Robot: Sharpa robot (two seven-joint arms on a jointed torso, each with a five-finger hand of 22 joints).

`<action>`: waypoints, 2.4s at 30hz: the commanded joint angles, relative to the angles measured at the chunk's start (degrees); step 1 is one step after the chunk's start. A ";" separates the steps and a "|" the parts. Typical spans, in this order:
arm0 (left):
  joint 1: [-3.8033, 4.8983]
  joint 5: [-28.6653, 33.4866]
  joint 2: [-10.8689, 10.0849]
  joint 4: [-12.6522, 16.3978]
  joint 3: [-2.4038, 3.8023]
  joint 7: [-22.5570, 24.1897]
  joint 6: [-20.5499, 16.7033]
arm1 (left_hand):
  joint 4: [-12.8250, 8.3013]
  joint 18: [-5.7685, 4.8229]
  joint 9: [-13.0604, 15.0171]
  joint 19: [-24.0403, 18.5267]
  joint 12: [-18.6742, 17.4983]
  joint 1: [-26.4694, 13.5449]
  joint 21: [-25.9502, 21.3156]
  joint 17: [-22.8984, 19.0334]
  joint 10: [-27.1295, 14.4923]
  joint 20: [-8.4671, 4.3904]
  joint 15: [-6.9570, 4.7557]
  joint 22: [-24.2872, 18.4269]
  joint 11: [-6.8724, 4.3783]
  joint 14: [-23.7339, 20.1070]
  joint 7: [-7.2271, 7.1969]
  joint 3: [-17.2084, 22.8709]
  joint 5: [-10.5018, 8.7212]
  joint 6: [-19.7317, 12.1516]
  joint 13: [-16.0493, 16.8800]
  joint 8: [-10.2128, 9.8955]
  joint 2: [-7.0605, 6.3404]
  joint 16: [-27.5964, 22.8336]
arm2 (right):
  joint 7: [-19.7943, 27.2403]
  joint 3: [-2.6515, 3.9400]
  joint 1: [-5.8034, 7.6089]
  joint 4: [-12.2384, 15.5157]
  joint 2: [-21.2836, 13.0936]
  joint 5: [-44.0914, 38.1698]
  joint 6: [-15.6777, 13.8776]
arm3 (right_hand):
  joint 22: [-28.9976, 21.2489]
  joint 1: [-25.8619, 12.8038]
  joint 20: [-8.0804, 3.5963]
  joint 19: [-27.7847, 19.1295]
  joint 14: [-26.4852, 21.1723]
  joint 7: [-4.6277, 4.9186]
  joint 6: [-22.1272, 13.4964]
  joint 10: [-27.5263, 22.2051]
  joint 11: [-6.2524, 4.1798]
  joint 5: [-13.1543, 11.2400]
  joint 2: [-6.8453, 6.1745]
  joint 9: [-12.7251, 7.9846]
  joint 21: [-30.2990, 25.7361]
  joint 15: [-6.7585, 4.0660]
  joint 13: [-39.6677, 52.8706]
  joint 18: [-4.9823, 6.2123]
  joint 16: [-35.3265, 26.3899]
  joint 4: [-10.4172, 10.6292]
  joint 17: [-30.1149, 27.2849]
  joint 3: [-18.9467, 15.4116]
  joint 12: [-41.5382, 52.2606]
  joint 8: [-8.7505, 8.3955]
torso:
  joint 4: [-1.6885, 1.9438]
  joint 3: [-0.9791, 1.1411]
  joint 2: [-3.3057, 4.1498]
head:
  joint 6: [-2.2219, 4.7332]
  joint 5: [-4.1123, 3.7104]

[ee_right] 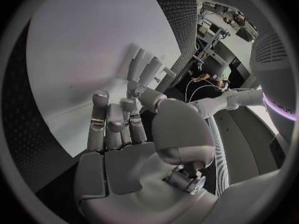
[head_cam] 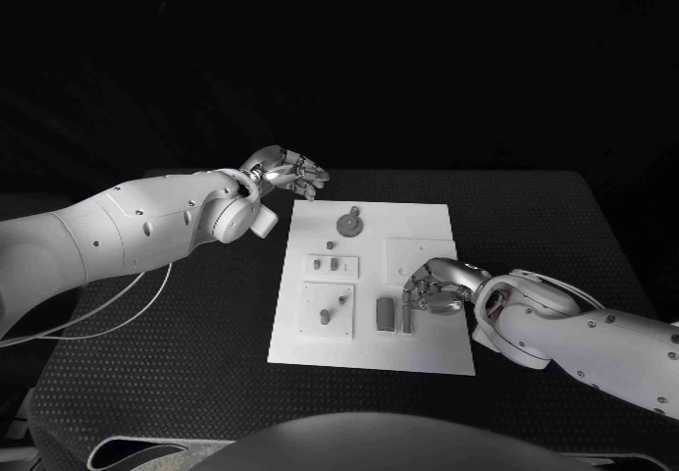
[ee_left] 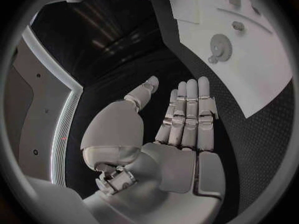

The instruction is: Assemble the parts on the task board

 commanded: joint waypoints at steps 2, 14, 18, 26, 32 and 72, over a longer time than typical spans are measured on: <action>0.06 0.28 -0.02 0.16 0.03 0.28 0.75 | 0.41 1.14 -0.10 -0.31 0.02 -0.27 -0.29 0.09 -0.38 0.26 0.36 0.09 0.02 0.01 -0.08 -0.05 0.34 -0.35 -0.09 0.20 0.11 -0.36 | 0.37 -0.14 -0.21 -0.09 0.06 -2.28 2.26 | 1.05 -0.71 0.10 -0.16 -0.23 0.09 0.47 0.18 0.16 -0.15 -0.49 -0.11 0.29 -0.10 -0.04 0.85 -0.12 0.03 0.06 -0.35 0.27 0.41 | 0.03 -0.07 -0.03 | -0.13 0.01; 0.06 0.28 -0.11 0.18 0.03 0.23 0.74 | 0.40 1.14 -0.11 -0.32 0.02 -0.25 -0.31 0.13 -0.39 0.26 0.36 0.11 0.02 0.01 -0.08 -0.04 0.33 -0.36 -0.10 0.21 0.11 -0.39 | -0.23 -0.22 -1.11 -1.04 1.21 -5.24 0.83 | 0.97 -0.49 0.03 -0.01 -0.06 -0.38 1.96 0.54 -0.26 -0.11 -0.30 -0.04 0.40 -0.41 -0.18 0.85 -0.06 -0.06 0.04 -0.35 0.30 1.28 | 0.03 0.04 0.00 | -0.31 0.11; 0.06 0.28 -0.13 0.19 0.03 0.22 0.77 | 0.41 1.14 -0.11 -0.32 0.02 -0.24 -0.31 0.15 -0.39 0.26 0.36 0.11 0.02 0.01 -0.08 -0.04 0.33 -0.36 -0.10 0.21 0.10 -0.40 | -0.50 -0.23 -1.40 -1.13 1.43 -5.72 0.68 | 0.94 -0.48 -0.03 0.08 0.06 -0.55 2.41 0.73 -0.42 -0.11 -0.46 0.07 0.44 -0.53 -0.24 0.85 -0.03 -0.07 0.02 -0.48 0.30 1.61 | 0.00 0.05 0.02 | -0.39 0.14; 0.06 0.28 -0.13 0.21 0.03 0.20 0.79 | 0.41 1.14 -0.12 -0.33 0.02 -0.24 -0.32 0.18 -0.39 0.27 0.37 0.12 0.02 0.01 -0.08 -0.04 0.33 -0.37 -0.10 0.22 0.10 -0.42 | -0.90 -0.23 -1.50 -1.08 1.26 -5.85 -0.98 | 0.91 -0.55 -0.08 0.17 0.17 -0.66 2.66 0.88 -0.53 -0.11 -0.56 0.14 0.46 -0.63 -0.30 0.85 -0.02 -0.05 0.00 -0.58 0.30 1.83 | 0.00 -0.02 -0.02 | -0.46 0.16; 0.06 0.28 -0.10 0.20 0.03 0.23 0.76 | 0.41 1.14 -0.13 -0.33 0.02 -0.23 -0.33 0.20 -0.40 0.27 0.37 0.13 0.02 0.01 -0.08 -0.04 0.33 -0.37 -0.10 0.23 0.10 -0.44 | -0.38 -0.22 -1.50 -0.81 1.12 -5.88 -3.79 | 0.90 -0.54 -0.10 0.20 0.20 -0.66 2.61 0.91 -0.55 -0.10 -0.61 0.14 0.46 -0.66 -0.32 0.85 -0.03 -0.05 -0.02 -0.58 0.28 1.82 | 0.02 -0.05 -0.05 | -0.35 0.14; 0.05 0.27 -0.12 0.16 0.02 0.16 0.82 | 0.48 1.15 -0.17 -0.34 0.03 -0.17 -0.38 0.35 -0.42 0.28 0.38 0.19 0.04 0.02 -0.07 0.02 0.34 -0.41 -0.12 0.26 0.18 -0.54 | -0.15 -0.23 -1.50 0.58 0.13 -6.41 -0.36 | 0.80 -0.45 -0.26 0.50 0.44 -0.73 2.65 1.11 -0.63 -0.08 -0.60 0.15 0.46 -0.81 -0.49 0.85 -0.13 -0.02 -0.13 -0.47 0.15 1.95 | -0.02 -0.02 -0.02 | -0.54 0.22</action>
